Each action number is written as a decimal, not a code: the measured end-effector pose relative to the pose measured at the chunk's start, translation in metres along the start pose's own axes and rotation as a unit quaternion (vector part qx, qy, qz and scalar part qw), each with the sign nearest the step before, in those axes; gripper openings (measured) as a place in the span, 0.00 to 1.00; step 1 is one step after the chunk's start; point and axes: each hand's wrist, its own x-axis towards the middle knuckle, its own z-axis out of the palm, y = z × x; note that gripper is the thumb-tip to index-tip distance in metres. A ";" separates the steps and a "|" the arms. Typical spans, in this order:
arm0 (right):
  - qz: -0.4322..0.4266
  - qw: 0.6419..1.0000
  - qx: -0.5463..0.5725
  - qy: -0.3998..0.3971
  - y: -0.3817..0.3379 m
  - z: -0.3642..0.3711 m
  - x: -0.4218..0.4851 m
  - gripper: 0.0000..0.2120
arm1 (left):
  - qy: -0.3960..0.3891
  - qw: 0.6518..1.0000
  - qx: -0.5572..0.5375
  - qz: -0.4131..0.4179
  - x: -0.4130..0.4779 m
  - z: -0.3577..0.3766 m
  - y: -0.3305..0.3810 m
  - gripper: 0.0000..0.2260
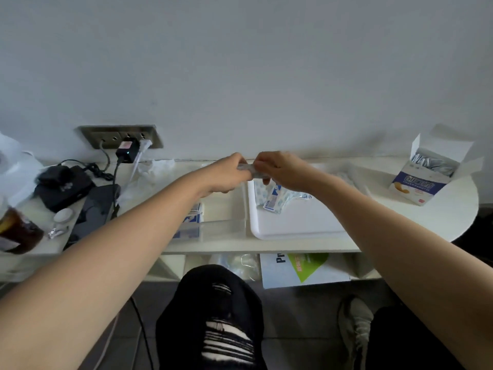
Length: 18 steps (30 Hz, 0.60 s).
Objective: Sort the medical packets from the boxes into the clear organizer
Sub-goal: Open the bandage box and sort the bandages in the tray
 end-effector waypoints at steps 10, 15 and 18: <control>-0.025 0.994 -0.093 -0.053 -0.024 0.030 0.016 0.10 | -0.047 0.996 0.078 -0.017 -0.012 -0.027 -0.035 0.08; -0.056 0.988 -0.130 -0.052 -0.032 0.048 0.020 0.09 | -0.057 0.987 0.148 -0.040 -0.013 -0.039 -0.053 0.13; -0.070 0.986 -0.148 -0.043 -0.034 0.058 0.021 0.09 | -0.074 0.986 0.149 -0.030 -0.014 -0.039 -0.055 0.12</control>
